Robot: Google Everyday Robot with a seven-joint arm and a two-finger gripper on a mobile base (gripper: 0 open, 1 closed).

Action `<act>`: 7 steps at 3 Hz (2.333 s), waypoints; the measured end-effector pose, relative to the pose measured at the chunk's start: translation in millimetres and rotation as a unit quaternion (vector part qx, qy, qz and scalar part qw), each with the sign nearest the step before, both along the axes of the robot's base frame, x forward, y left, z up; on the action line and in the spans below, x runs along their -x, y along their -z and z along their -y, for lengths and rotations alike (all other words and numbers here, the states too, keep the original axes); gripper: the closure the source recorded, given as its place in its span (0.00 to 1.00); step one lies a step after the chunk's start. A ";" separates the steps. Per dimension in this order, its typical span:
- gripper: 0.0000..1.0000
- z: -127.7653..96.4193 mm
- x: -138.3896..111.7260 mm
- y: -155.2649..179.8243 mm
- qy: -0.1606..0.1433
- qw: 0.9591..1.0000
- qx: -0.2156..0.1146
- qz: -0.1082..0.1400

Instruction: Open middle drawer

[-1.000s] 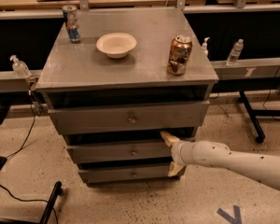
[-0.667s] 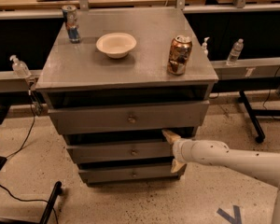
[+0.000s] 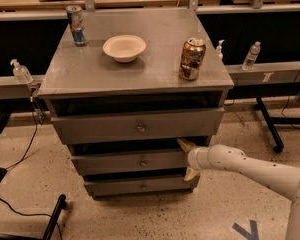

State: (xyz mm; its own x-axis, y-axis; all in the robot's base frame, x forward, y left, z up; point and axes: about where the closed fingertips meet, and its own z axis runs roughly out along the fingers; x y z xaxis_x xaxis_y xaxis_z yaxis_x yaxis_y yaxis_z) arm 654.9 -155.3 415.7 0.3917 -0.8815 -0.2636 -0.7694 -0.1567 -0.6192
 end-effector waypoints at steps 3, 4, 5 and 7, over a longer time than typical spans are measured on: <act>0.41 6.1 -10.8 20.2 0.007 1.000 0.001 -0.026; 0.36 5.0 -9.5 20.6 0.005 1.000 0.001 -0.029; 0.33 5.0 -9.4 20.6 0.005 1.000 0.001 -0.029; 0.34 4.9 -9.4 20.3 0.005 1.000 0.001 -0.029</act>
Offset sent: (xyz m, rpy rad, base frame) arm 0.0139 -0.0087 -0.0275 -0.0138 0.0778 -0.0201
